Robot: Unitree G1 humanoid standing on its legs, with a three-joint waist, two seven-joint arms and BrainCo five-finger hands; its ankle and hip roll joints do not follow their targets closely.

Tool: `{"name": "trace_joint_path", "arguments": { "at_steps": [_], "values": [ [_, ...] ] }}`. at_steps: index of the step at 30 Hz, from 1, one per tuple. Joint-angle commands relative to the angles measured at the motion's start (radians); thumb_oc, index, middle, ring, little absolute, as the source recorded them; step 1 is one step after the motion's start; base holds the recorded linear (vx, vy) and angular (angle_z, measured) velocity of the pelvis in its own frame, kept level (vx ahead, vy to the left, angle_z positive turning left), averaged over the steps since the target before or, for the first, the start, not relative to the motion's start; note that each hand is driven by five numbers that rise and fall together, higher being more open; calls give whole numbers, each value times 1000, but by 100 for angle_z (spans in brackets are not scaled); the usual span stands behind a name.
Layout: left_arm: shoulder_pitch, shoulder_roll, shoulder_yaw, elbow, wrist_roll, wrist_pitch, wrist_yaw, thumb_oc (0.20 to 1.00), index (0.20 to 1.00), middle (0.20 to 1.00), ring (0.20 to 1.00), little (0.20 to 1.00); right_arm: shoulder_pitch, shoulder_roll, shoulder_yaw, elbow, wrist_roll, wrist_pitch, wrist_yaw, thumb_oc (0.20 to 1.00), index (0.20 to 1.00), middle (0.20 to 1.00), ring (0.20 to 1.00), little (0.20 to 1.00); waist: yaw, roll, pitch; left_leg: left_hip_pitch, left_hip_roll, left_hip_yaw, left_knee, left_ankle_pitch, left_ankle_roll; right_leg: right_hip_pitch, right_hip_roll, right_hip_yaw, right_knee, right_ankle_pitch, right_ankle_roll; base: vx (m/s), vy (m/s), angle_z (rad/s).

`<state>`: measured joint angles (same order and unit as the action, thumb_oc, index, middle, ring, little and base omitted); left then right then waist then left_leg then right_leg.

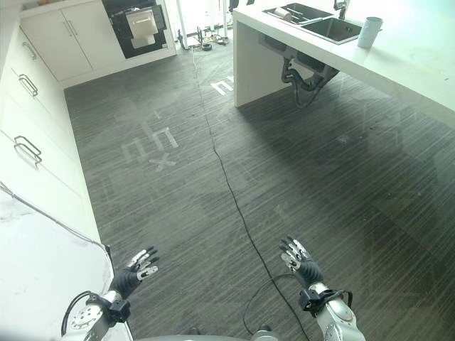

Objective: Place the dishes in the dishwasher.

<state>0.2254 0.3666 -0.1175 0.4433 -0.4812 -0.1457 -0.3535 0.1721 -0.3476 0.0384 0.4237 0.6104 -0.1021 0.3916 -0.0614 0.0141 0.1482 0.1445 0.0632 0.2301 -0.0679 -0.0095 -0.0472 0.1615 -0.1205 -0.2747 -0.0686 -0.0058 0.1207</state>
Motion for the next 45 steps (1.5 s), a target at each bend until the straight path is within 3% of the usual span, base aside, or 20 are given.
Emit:
{"name": "trace_joint_path", "arguments": {
  "at_steps": [1, 4, 7, 11, 17, 21, 27, 31, 32, 34, 35, 36, 38, 41, 42, 44, 45],
  "values": [
    [-67, 23, 10, 29, 23, -17, 18, 1000, 1000, 1000, 1000, 1000, -63, -6, 13, -12, 31, -29, 21, 1000, 1000, 1000, 1000, 1000, 19, 2, 8, -7, -6, 20, 54, -58, 16, -40, 11, -6, 74, -62, -10, 0, 0, 0],
    [-87, 16, 7, 56, -22, 12, 4, 1000, 1000, 1000, 1000, 1000, -80, -19, 34, 26, -30, 48, 1, 1000, 1000, 1000, 1000, 1000, 23, -2, 4, -8, -7, 16, 66, -64, 15, -34, 11, 0, 74, -66, -10, -24, 1, -7],
    [-111, 0, -3, 130, -5, 46, 10, 1000, 1000, 1000, 1000, 1000, -100, -30, 73, 94, -76, 26, -15, 1000, 1000, 1000, 1000, 1000, 29, -6, -1, -5, -4, 11, 65, -61, 15, -26, 15, 2, 72, -65, -14, -21, -27, -3],
    [-121, -26, -17, 202, 3, 42, 4, 1000, 1000, 1000, 1000, 1000, -101, -14, 87, 116, -22, 40, -15, 1000, 1000, 1000, 1000, 1000, 23, -8, -8, 3, -2, 13, 57, -62, 15, -22, 19, 5, 66, -66, -15, -4, -22, 1],
    [-117, -38, -35, 266, 95, 16, 34, 1000, 1000, 1000, 1000, 1000, -95, -6, 100, 209, -89, 73, -44, 1000, 1000, 1000, 1000, 1000, 19, -3, -10, 6, 1, 16, 54, -64, 11, -19, 20, 1, 68, -71, -16, 1, -9, 0],
    [-124, -56, -44, 316, 82, -14, 30, 1000, 1000, 1000, 1000, 1000, -96, 2, 110, 284, -89, 23, -27, 1000, 1000, 1000, 1000, 1000, 19, 0, -9, 15, 9, 20, 42, -59, 8, -11, 23, -6, 68, -76, -19, 27, -64, 0],
    [-111, -52, -45, 281, 98, -77, 78, 1000, 1000, 1000, 1000, 1000, -77, -4, 111, 244, -115, -23, -3, 1000, 1000, 1000, 1000, 1000, 12, -2, -8, 2, 27, 28, 67, -58, -7, -14, 31, -12, 72, -85, -29, 10, -117, 2],
    [-119, -41, -27, 200, 14, -65, 92, 1000, 1000, 1000, 1000, 1000, -77, -29, 111, 158, -109, -2, 1, 1000, 1000, 1000, 1000, 1000, 18, -23, 2, -84, 44, 16, 212, -73, -22, -18, 41, 4, 76, -88, -53, -24, -195, 12],
    [-128, -39, -18, 171, -32, -85, 89, 1000, 1000, 1000, 1000, 1000, -93, -42, 119, 108, -111, -3, 0, 1000, 1000, 1000, 1000, 1000, 25, -36, 20, -161, 62, 3, 385, -99, -27, -17, 46, 12, 87, -104, -71, -26, -251, 24],
    [-132, -37, -13, 160, -52, -92, 85, 1000, 1000, 1000, 1000, 1000, -98, -47, 124, 91, -124, -4, 0, 1000, 1000, 1000, 1000, 1000, 28, -39, 28, -205, 64, -19, 465, -84, -26, -22, 52, 19, 96, -108, -84, -7, -177, 9],
    [-135, -37, -7, 139, -76, -101, 73, 1000, 1000, 1000, 1000, 1000, -107, -58, 131, 78, -144, -7, 5, 1000, 1000, 1000, 1000, 1000, 38, -42, 42, -282, 61, -57, 609, -66, -18, -28, 61, 33, 115, -113, -104, 34, -134, -8],
    [-135, -35, -5, 125, -91, -98, 55, 1000, 1000, 1000, 1000, 1000, -110, -63, 132, 74, -158, -11, 4, 1000, 1000, 1000, 1000, 1000, 43, -42, 49, -314, 64, -67, 660, -48, -17, -27, 67, 34, 126, -119, -113, 59, -135, 2],
    [-136, -30, -4, 97, -76, -87, 36, 1000, 1000, 1000, 1000, 1000, -112, -68, 133, 66, -171, -20, 3, 1000, 1000, 1000, 1000, 1000, 49, -35, 55, -337, 59, -61, 629, -12, -20, -20, 79, 26, 132, -127, -117, 88, -32, -2],
    [-132, -21, -10, 50, -81, -77, 43, 1000, 1000, 1000, 1000, 1000, -118, -66, 138, 44, -174, -17, -19, 1000, 1000, 1000, 1000, 1000, 61, -19, 59, -314, 46, -26, 407, 86, -34, 4, 92, 4, 118, -131, -113, 222, 125, -10],
    [-129, -22, -8, 30, -89, -71, 57, 1000, 1000, 1000, 1000, 1000, -116, -63, 140, 25, -176, -4, -39, 1000, 1000, 1000, 1000, 1000, 67, -10, 59, -311, 50, -30, 296, 134, -43, 18, 96, -4, 112, -135, -110, 263, 182, 0],
    [-122, -26, 2, 7, -85, -80, 74, 1000, 1000, 1000, 1000, 1000, -98, -56, 136, -12, -182, 15, -58, 1000, 1000, 1000, 1000, 1000, 71, 0, 58, -332, 81, -34, 187, 201, -55, 31, 96, -13, 111, -138, -108, 352, 232, 9],
    [-116, -26, 8, 6, -70, -101, 74, 1000, 1000, 1000, 1000, 1000, -79, -54, 133, -26, -184, 12, -57, 1000, 1000, 1000, 1000, 1000, 63, -5, 62, -337, 97, 4, 172, 198, -66, 48, 80, -34, 120, -152, -102, 333, 211, 10]
  ]
}}
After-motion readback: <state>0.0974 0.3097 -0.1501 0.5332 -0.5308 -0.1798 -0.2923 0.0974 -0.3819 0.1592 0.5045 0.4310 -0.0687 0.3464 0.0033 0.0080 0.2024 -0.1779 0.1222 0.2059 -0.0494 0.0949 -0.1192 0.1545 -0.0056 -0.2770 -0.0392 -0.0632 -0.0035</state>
